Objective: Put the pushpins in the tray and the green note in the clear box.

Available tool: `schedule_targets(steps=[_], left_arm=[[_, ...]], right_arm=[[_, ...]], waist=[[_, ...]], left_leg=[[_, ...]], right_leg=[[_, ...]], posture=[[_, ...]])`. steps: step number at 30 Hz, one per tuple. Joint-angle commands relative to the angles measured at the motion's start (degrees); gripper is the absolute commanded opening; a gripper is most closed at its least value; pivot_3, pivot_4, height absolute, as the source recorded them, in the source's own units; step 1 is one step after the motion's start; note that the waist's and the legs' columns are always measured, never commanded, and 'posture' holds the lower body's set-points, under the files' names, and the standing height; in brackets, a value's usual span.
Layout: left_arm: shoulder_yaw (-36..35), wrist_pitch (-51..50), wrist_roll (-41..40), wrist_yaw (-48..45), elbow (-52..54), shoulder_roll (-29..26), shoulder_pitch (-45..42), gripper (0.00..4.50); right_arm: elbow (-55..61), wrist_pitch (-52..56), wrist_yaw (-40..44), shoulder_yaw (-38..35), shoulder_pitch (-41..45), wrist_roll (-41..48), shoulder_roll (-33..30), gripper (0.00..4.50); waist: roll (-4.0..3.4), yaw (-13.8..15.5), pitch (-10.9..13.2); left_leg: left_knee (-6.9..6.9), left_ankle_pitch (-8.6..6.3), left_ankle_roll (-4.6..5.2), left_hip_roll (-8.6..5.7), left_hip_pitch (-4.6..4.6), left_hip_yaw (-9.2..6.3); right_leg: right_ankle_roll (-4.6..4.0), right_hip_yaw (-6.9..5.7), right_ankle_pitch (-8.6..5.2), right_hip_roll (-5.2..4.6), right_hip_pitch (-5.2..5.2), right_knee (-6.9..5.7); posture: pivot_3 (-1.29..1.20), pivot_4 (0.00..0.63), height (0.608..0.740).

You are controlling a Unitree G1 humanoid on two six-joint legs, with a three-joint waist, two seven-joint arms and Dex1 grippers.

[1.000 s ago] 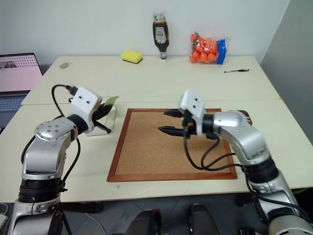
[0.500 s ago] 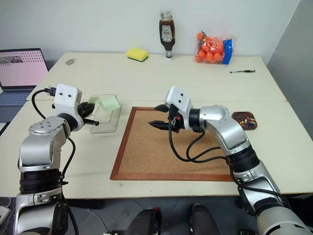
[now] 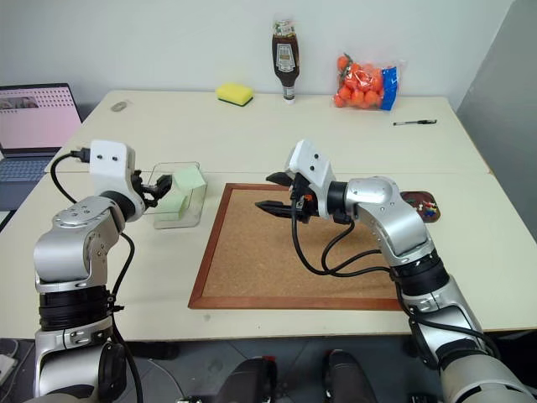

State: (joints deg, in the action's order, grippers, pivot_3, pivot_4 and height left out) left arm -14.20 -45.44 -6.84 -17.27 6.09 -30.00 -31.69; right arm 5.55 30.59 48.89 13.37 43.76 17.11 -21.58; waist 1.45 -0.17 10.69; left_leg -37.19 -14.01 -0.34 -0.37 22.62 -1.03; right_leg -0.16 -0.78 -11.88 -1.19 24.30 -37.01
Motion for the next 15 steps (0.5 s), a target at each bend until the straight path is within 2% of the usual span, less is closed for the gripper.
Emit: schedule_targets(steps=[1, 5, 8, 15], left_arm=[[4.2, 8.7, 0.3, -3.4, 6.0, -1.1, -0.6, 3.19], [7.7, 14.6, -1.4, -6.1, 8.8, 2.2, 1.8, 3.19], [10.9, 17.1, -5.0, -10.4, 10.7, 5.2, 6.7, 3.19], [13.5, 21.5, -6.9, -12.6, 8.0, 9.8, 12.9, 3.19]], right_arm=[[5.5, -0.7, -4.6, -5.1, -3.7, 0.7, 0.1, 2.92], [10.2, -4.7, -12.1, -10.8, -13.1, -1.0, 1.0, 2.92], [13.5, -4.5, -17.9, -15.6, -21.1, -0.7, 2.5, 2.92], [13.7, -10.9, -26.0, -17.8, -31.4, -4.8, 5.2, 2.92]], waist=[[0.0, 0.2, 0.0], [0.04, 0.3, 0.0], [0.03, 0.3, 0.0], [0.03, -0.2, 0.0]], left_leg=[[0.0, 0.0, 0.0, -0.01, 0.03, -0.03], [0.02, 0.0, 0.0, -0.03, 0.01, 0.01], [0.05, 0.0, -0.01, -0.05, -0.01, 0.08], [0.06, 0.0, 0.0, 0.06, -0.24, 0.16]], right_leg=[[0.0, -0.02, 0.0, 0.0, 0.0, 0.02], [0.0, 0.02, 0.0, -0.04, -0.05, 0.06], [0.0, 0.08, -0.01, -0.06, -0.08, 0.09], [0.23, 0.14, -0.16, 0.12, -0.11, -0.06]], posture=[[0.0, 0.15, 0.74], [0.0, 0.15, 0.74], [0.0, 0.15, 0.74], [0.0, 0.15, 0.74]])
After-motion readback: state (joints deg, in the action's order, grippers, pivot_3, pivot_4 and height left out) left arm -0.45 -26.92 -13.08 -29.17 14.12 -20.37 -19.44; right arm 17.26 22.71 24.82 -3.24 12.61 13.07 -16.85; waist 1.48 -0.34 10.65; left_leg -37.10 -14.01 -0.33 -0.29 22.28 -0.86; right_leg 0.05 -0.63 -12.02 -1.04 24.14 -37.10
